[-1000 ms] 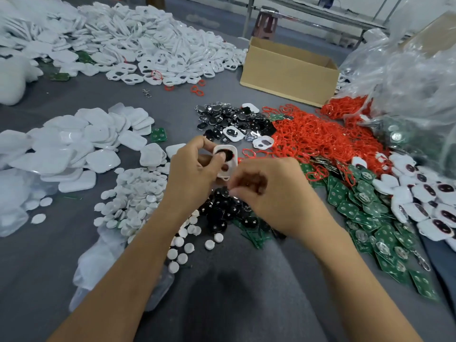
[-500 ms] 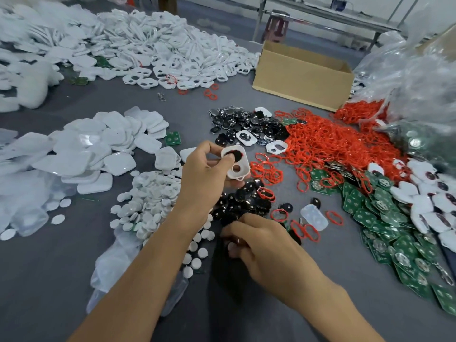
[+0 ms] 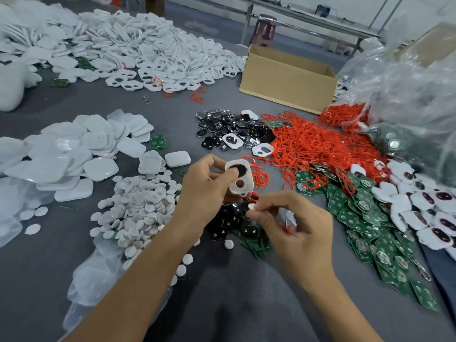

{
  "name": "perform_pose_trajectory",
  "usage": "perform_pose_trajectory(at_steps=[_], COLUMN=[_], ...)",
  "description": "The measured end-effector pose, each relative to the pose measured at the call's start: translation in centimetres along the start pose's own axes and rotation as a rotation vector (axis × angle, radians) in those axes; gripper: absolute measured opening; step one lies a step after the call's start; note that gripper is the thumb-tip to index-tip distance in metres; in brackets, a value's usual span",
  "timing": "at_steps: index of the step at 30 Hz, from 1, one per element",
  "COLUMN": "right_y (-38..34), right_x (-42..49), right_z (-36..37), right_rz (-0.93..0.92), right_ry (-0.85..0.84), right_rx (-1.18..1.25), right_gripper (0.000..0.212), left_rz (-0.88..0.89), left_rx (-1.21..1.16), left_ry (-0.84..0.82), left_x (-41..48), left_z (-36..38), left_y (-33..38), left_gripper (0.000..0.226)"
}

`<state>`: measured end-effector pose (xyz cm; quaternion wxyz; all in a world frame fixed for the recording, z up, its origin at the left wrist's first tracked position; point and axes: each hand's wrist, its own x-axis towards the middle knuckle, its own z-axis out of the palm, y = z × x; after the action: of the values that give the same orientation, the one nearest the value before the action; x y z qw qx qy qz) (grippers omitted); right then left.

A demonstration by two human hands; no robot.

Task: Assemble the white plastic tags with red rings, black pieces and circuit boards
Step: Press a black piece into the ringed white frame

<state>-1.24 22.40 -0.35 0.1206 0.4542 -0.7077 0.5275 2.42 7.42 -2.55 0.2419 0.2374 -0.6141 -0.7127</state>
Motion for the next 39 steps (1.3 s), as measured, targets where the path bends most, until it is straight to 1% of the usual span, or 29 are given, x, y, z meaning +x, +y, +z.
perform_pose_trajectory(at_steps=[2,5,7,9,11,15,17,21,24,27,31,35,37,39], right_y=[0.2,0.6,0.8,0.9,1.0,1.4,1.5,1.6,1.7,1.9,2.3,2.4,2.3,2.2], right_x=[0.0,-0.2,-0.2,-0.1,-0.1,0.2,0.4,0.5,0.6,0.6,0.6,0.6,0.6,0.8], right_z=[-0.3,-0.6,-0.5,-0.3,-0.1,0.1,-0.1,0.0,0.3,0.5,0.9,1.1,0.9,0.6], right_rz=[-0.036,-0.074,-0.065,0.007,0.121,0.355,0.418,0.416,0.358,0.357,0.348,0.435,0.479,0.499], right_ry=[0.072,0.122,0.131,0.13,0.124,0.134,0.144,0.111,0.129,0.156,0.189,0.207,0.185,0.155], right_rx=[-0.016,-0.06,-0.071,-0.049,-0.01,0.15,0.204,0.133,0.029,0.015,0.008,0.067,0.079,0.099], right_gripper=[0.009,0.004,0.009,0.009,0.008,0.019,0.024,0.026,0.029,0.032,0.03,0.026,0.026,0.03], left_rz=[-0.003,-0.016,-0.013,0.0,0.015,0.067,0.099,0.128,0.136,0.127,0.116,0.11,0.093,0.068], left_rx=[0.0,-0.032,-0.046,-0.042,-0.04,0.016,0.036,0.074,0.087,0.073,0.072,0.059,0.023,-0.005], left_ry=[-0.036,-0.068,-0.075,-0.073,-0.066,-0.031,-0.019,-0.025,-0.048,-0.061,-0.074,-0.086,-0.107,-0.127], left_x=[-0.3,-0.5,-0.6,-0.8,-0.9,-1.1,-1.2,-1.3,-1.6,-1.8,-1.8,-1.6,-1.6,-1.4], left_z=[0.4,0.8,0.9,1.1,1.3,1.6,1.8,2.2,2.4,2.6,2.6,2.4,2.3,2.1], left_y=[0.0,0.0,0.1,0.1,0.0,-0.5,-0.5,-0.5,-0.5,-0.5,-0.7,-0.7,-0.7,-0.7], left_gripper=[0.007,0.007,0.008,0.009,0.011,0.011,0.012,0.01,0.012,0.012,0.01,0.008,0.008,0.007])
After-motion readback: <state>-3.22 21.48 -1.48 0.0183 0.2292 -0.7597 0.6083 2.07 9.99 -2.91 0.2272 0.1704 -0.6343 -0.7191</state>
